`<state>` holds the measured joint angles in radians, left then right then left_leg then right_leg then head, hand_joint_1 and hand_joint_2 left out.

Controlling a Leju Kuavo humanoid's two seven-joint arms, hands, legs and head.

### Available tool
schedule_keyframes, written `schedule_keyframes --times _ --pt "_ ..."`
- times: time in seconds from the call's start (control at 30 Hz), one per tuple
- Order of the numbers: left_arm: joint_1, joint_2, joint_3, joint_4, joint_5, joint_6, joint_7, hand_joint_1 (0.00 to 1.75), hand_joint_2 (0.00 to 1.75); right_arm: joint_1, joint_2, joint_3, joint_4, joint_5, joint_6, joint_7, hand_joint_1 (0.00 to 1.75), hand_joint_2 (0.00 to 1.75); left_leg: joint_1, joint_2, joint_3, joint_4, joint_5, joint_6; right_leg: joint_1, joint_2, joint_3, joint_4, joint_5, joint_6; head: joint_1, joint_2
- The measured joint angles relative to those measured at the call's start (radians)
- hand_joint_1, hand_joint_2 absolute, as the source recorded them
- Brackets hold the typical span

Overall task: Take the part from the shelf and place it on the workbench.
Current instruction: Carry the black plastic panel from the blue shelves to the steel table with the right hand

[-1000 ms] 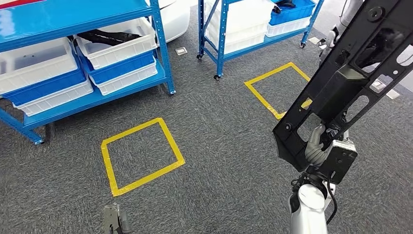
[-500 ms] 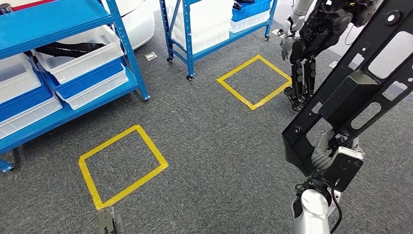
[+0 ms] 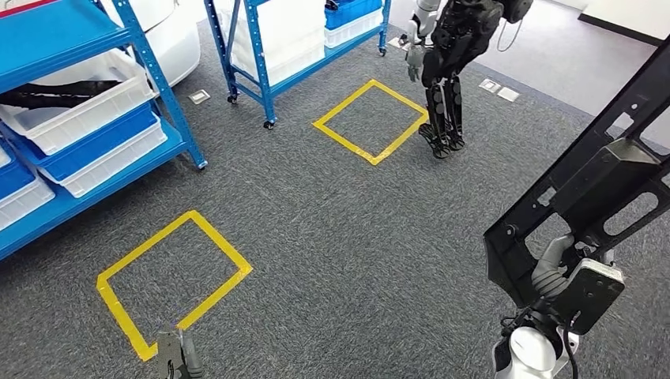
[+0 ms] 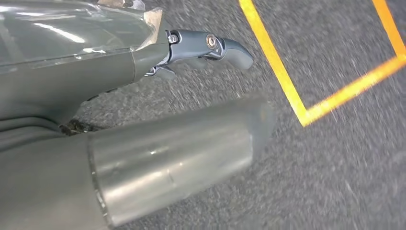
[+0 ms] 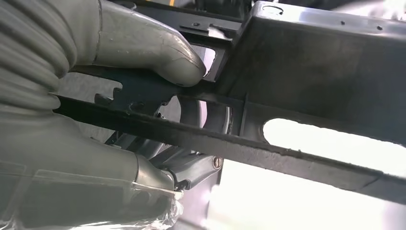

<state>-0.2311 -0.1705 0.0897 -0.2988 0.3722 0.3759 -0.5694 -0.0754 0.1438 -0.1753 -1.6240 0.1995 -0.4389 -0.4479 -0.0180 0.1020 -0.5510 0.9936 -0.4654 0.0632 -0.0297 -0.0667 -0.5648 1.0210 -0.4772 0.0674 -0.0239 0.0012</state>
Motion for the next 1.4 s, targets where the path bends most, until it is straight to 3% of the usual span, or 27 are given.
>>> schedule_keyframes --times 0.03,0.1,0.13,0.2,0.27,0.3,0.33,0.37,0.43,0.5,0.57,0.63,0.7,0.77,0.83,0.87,0.9,0.97,1.03,1.07,1.1,1.13,1.2,1.27,1.33,1.37,1.4 --pt "-0.001 0.000 0.000 -0.001 -0.004 0.000 -0.001 0.00 0.00 0.002 0.001 -0.006 -0.001 -0.002 0.002 0.000 1.75 1.75 -0.002 0.011 0.001 0.002 -0.001 -0.006 0.004 -0.011 0.014 -0.026 0.005 -0.007 -0.001 0.000" --pt "-0.004 -0.002 0.000 -0.003 -0.009 0.000 -0.003 0.00 0.00 0.011 0.003 -0.020 -0.002 -0.006 0.005 -0.002 1.75 1.75 0.000 0.030 0.005 0.001 -0.001 -0.017 0.007 0.010 0.007 -0.029 0.012 -0.021 -0.004 0.000" --pt "-0.006 -0.003 0.000 -0.004 -0.010 -0.001 -0.004 0.00 0.00 0.019 0.005 -0.027 -0.003 -0.008 0.007 -0.003 1.75 1.75 0.003 0.024 0.005 0.004 -0.006 -0.025 0.005 0.021 0.006 -0.032 0.016 -0.028 -0.003 0.000" --pt "-0.007 -0.004 0.000 -0.006 -0.013 -0.003 -0.007 0.00 0.00 0.033 0.011 -0.037 -0.007 -0.008 0.009 -0.005 1.75 1.75 0.010 -0.031 -0.014 0.055 -0.050 -0.042 -0.002 0.043 0.006 -0.037 0.026 -0.042 -0.006 0.000" --pt "-0.005 -0.003 0.000 -0.007 -0.014 -0.007 -0.010 0.00 0.00 0.050 0.020 -0.043 -0.014 -0.005 0.011 -0.007 1.75 1.75 0.017 -0.090 -0.067 0.184 -0.127 -0.052 -0.003 0.065 0.000 -0.037 0.032 -0.050 -0.011 0.000" --pt "-0.002 -0.002 0.001 -0.007 -0.015 -0.009 -0.011 0.00 0.00 0.060 0.025 -0.045 -0.019 -0.003 0.012 -0.007 1.75 1.75 0.019 -0.099 -0.095 0.249 -0.155 -0.054 -0.003 0.078 -0.003 -0.037 0.035 -0.051 -0.012 0.000" --pt "0.001 -0.002 0.001 -0.007 -0.015 -0.010 -0.013 0.00 0.00 0.072 0.029 -0.047 -0.024 -0.001 0.012 -0.008 1.75 1.75 0.020 -0.102 -0.113 0.288 -0.164 -0.054 -0.002 0.092 -0.006 -0.036 0.037 -0.051 -0.012 0.000" --pt "0.002 -0.001 0.001 -0.007 -0.016 -0.012 -0.016 0.00 0.00 0.084 0.033 -0.050 -0.031 0.001 0.013 -0.008 1.75 1.75 0.021 -0.103 -0.112 0.288 -0.152 -0.053 -0.002 0.106 -0.008 -0.036 0.039 -0.050 -0.013 0.000" --pt "0.004 0.000 0.001 -0.008 -0.017 -0.015 -0.024 0.00 0.00 0.101 0.040 -0.056 -0.044 0.005 0.013 -0.010 1.75 1.75 0.022 -0.121 -0.059 0.181 -0.083 -0.046 -0.002 0.134 -0.008 -0.036 0.043 -0.045 -0.013 0.000" --pt "0.004 0.002 0.004 -0.008 -0.017 -0.017 -0.031 0.00 0.00 0.106 0.046 -0.059 -0.053 0.011 0.016 -0.012 1.75 1.75 0.024 -0.177 0.004 0.051 -0.031 -0.036 -0.002 0.158 -0.011 -0.035 0.047 -0.038 -0.013 0.000" --pt "0.006 0.004 0.009 -0.009 -0.015 -0.019 -0.036 0.00 0.00 0.107 0.051 -0.062 -0.056 0.016 0.019 -0.012 1.75 1.75 0.022 -0.206 0.023 0.003 -0.022 -0.028 -0.004 0.182 -0.022 -0.035 0.054 -0.026 -0.013 0.000" --pt "0.008 0.003 0.017 -0.010 -0.010 -0.021 -0.039 0.00 0.00 0.109 0.054 -0.062 -0.056 0.019 0.023 -0.012 1.75 1.75 0.020 -0.181 0.023 -0.006 -0.015 -0.018 -0.008 0.198 -0.034 -0.037 0.063 -0.012 -0.014 0.000" --pt "0.009 0.002 0.023 -0.012 -0.006 -0.025 -0.041 0.00 0.00 0.107 0.055 -0.062 -0.056 0.019 0.025 -0.012 1.75 1.75 0.022 -0.152 0.025 -0.020 -0.001 -0.005 -0.005 0.157 -0.062 0.001 0.045 -0.011 -0.009 0.000" --pt "0.014 0.002 0.028 -0.014 -0.003 -0.028 -0.044 0.00 0.00 0.100 0.055 -0.062 -0.053 0.019 0.025 -0.014 1.75 1.75 0.019 -0.122 0.023 -0.026 0.006 0.003 0.000 0.097 -0.122 0.120 -0.012 -0.019 -0.001 0.000" --pt "0.022 0.002 0.031 -0.014 -0.002 -0.031 -0.050 0.00 0.00 0.097 0.055 -0.062 -0.050 0.017 0.025 -0.017 1.75 1.75 0.014 -0.089 0.017 -0.025 0.007 0.005 0.000 0.079 -0.178 0.247 -0.060 -0.018 0.003 0.000" --pt "0.024 0.002 0.033 -0.014 -0.001 -0.032 -0.053 0.00 0.00 0.098 0.055 -0.062 -0.049 0.016 0.025 -0.018 1.75 1.75 0.012 -0.073 0.015 -0.025 0.007 0.005 0.000 0.076 -0.180 0.263 -0.063 -0.013 0.003 0.000" --pt "0.025 0.002 0.034 -0.014 -0.001 -0.033 -0.057 0.00 0.00 0.098 0.055 -0.061 -0.048 0.016 0.025 -0.019 1.75 1.75 0.011 -0.059 0.014 -0.024 0.007 0.005 0.000 0.071 -0.159 0.236 -0.052 -0.006 0.004 0.000" --pt "0.024 0.002 0.040 -0.016 0.002 -0.036 -0.064 0.00 0.00 0.097 0.056 -0.059 -0.047 0.016 0.025 -0.021 1.75 1.75 0.009 -0.035 0.015 -0.021 0.004 0.001 0.001 0.036 -0.068 0.087 -0.010 0.005 0.005 0.000" --pt "0.023 0.003 0.046 -0.020 0.004 -0.038 -0.069 0.00 0.00 0.095 0.056 -0.052 -0.047 0.017 0.022 -0.021 1.75 1.75 0.003 -0.016 0.015 -0.014 -0.001 -0.008 0.005 0.002 -0.002 -0.023 0.019 -0.002 0.004 0.000" --pt "0.022 0.003 0.048 -0.021 0.006 -0.038 -0.071 0.00 0.00 0.095 0.056 -0.050 -0.047 0.018 0.020 -0.021 1.75 1.75 0.000 -0.007 0.015 -0.012 -0.003 -0.013 0.008 -0.005 0.007 -0.039 0.023 -0.010 0.004 0.000" --pt "0.022 0.004 0.050 -0.023 0.008 -0.038 -0.071 0.00 0.00 0.096 0.056 -0.048 -0.047 0.018 0.017 -0.022 1.75 1.75 0.000 0.002 0.015 -0.012 -0.003 -0.018 0.010 0.007 0.005 -0.038 0.028 -0.016 0.002 0.000" --pt "0.021 0.004 0.052 -0.024 0.009 -0.039 -0.072 0.00 0.00 0.096 0.056 -0.047 -0.047 0.018 0.015 -0.022 1.75 1.75 0.002 0.004 0.015 -0.010 -0.005 -0.024 0.008 0.018 0.003 -0.040 0.031 -0.024 0.001 0.000" --pt "0.021 0.004 0.055 -0.026 0.008 -0.039 -0.072 0.00 0.00 0.097 0.057 -0.047 -0.047 0.018 0.012 -0.022 1.75 1.75 0.009 -0.031 0.003 0.021 -0.032 -0.037 0.003 0.038 -0.001 -0.044 0.039 -0.036 -0.002 0.000" --pt "0.022 0.006 0.058 -0.027 0.006 -0.039 -0.073 0.00 0.00 0.096 0.059 -0.046 -0.048 0.018 0.010 -0.022 1.75 1.75 0.015 -0.084 -0.044 0.130 -0.100 -0.047 0.001 0.058 -0.005 -0.045 0.045 -0.046 -0.008 0.000" --pt "0.025 0.008 0.062 -0.027 0.005 -0.041 -0.072 0.00 0.00 0.097 0.061 -0.045 -0.048 0.018 0.008 -0.022 1.75 1.75 0.019 -0.101 -0.105 0.258 -0.155 -0.050 0.003 0.080 -0.011 -0.044 0.048 -0.049 -0.011 0.000" --pt "0.026 0.008 0.064 -0.027 0.005 -0.042 -0.072 0.00 0.00 0.099 0.061 -0.045 -0.048 0.018 0.007 -0.022 1.75 1.75 0.021 -0.103 -0.118 0.283 -0.156 -0.050 0.004 0.093 -0.014 -0.043 0.050 -0.050 -0.011 0.000" --pt "0.027 0.008 0.066 -0.027 0.005 -0.044 -0.072 0.00 0.00 0.100 0.061 -0.045 -0.048 0.018 0.005 -0.022 1.75 1.75 0.022 -0.105 -0.111 0.269 -0.136 -0.049 0.004 0.106 -0.015 -0.042 0.051 -0.050 -0.011 0.000"
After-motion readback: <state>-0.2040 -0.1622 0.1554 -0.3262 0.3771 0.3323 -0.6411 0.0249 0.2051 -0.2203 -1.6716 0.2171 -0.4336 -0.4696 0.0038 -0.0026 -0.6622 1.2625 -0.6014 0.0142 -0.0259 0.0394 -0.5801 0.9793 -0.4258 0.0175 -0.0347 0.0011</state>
